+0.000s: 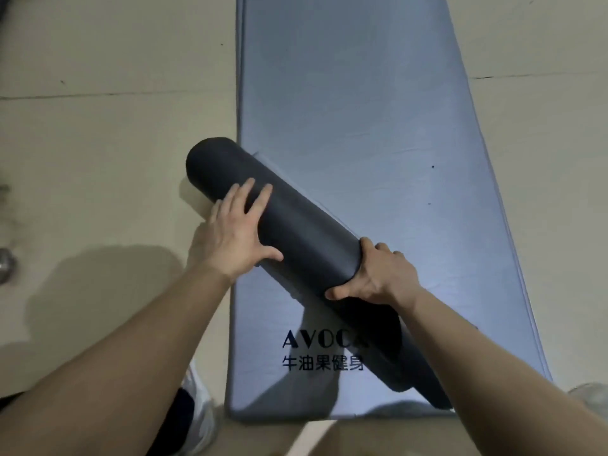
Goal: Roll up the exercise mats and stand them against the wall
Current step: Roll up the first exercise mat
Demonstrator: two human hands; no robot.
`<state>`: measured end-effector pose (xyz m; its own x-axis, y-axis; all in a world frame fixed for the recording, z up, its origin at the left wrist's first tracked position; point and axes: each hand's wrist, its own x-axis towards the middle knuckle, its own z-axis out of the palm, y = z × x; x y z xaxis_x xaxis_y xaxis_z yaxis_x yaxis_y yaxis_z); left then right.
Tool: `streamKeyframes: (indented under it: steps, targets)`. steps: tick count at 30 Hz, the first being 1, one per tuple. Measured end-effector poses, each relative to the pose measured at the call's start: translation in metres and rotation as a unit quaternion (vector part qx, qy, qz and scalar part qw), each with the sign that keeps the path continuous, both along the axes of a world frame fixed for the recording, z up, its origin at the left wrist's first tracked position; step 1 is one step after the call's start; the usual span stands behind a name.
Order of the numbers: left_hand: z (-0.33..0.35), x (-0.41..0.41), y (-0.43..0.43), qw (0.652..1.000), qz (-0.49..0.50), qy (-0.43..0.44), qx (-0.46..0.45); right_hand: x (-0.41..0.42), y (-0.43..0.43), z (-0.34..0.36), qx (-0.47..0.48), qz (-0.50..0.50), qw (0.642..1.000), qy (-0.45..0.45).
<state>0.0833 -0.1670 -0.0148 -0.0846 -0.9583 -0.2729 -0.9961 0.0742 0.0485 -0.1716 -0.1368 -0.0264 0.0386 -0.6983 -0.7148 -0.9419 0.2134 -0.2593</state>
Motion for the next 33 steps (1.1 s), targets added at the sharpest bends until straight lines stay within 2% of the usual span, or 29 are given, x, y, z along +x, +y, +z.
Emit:
streamKeyframes:
  steps: [2, 3, 4, 5, 6, 7, 8, 10, 12, 14, 16, 19, 23, 27, 33]
  targets:
    - [-0.012, 0.006, 0.049, 0.976, 0.194, 0.097, -0.021, 0.028, 0.021, -0.003, 0.021, -0.075, 0.996, -0.033]
    - [-0.022, 0.004, 0.069, 0.943, 0.281, 0.179, 0.014, 0.046, 0.033, -0.004, 0.022, -0.107, 0.993, -0.045]
    - [-0.031, 0.0, 0.084, 0.89, 0.367, 0.259, 0.075, 0.064, 0.046, -0.005, 0.017, -0.13, 0.99, -0.051]
    - [-0.04, -0.006, 0.096, 0.822, 0.437, 0.343, 0.129, 0.079, 0.058, -0.004, 0.009, -0.14, 0.989, -0.053]
    - [-0.046, -0.012, 0.108, 0.761, 0.484, 0.407, 0.149, 0.09, 0.069, -0.004, 0.002, -0.14, 0.989, -0.055]
    - [-0.051, -0.016, 0.119, 0.727, 0.501, 0.446, 0.147, 0.096, 0.076, -0.004, -0.006, -0.141, 0.988, -0.06]
    - [-0.05, -0.02, 0.124, 0.718, 0.49, 0.473, 0.145, 0.095, 0.077, -0.007, -0.011, -0.147, 0.986, -0.074]
    - [-0.038, -0.027, 0.126, 0.723, 0.465, 0.486, 0.156, 0.083, 0.074, -0.012, 0.012, -0.164, 0.976, -0.14]
    - [-0.023, -0.029, 0.119, 0.715, 0.469, 0.48, 0.193, 0.065, 0.069, -0.016, 0.047, -0.197, 0.948, -0.245]
    - [-0.02, -0.031, 0.112, 0.724, 0.469, 0.463, 0.203, 0.047, 0.067, -0.023, 0.075, -0.211, 0.92, -0.323]
    - [-0.021, -0.036, 0.108, 0.744, 0.471, 0.438, 0.182, 0.034, 0.07, -0.025, 0.085, -0.231, 0.917, -0.315]
    - [-0.023, -0.04, 0.106, 0.759, 0.469, 0.423, 0.161, 0.027, 0.08, -0.028, 0.105, -0.262, 0.93, -0.235]
    - [-0.022, -0.039, 0.107, 0.734, 0.494, 0.437, 0.162, 0.032, 0.078, -0.037, 0.118, -0.223, 0.95, -0.185]
    - [-0.032, -0.031, 0.11, 0.721, 0.509, 0.44, 0.166, 0.036, 0.068, -0.049, 0.13, -0.205, 0.949, -0.2]
    - [-0.04, -0.015, 0.117, 0.729, 0.475, 0.473, 0.136, 0.043, 0.064, -0.049, 0.108, -0.207, 0.956, -0.178]
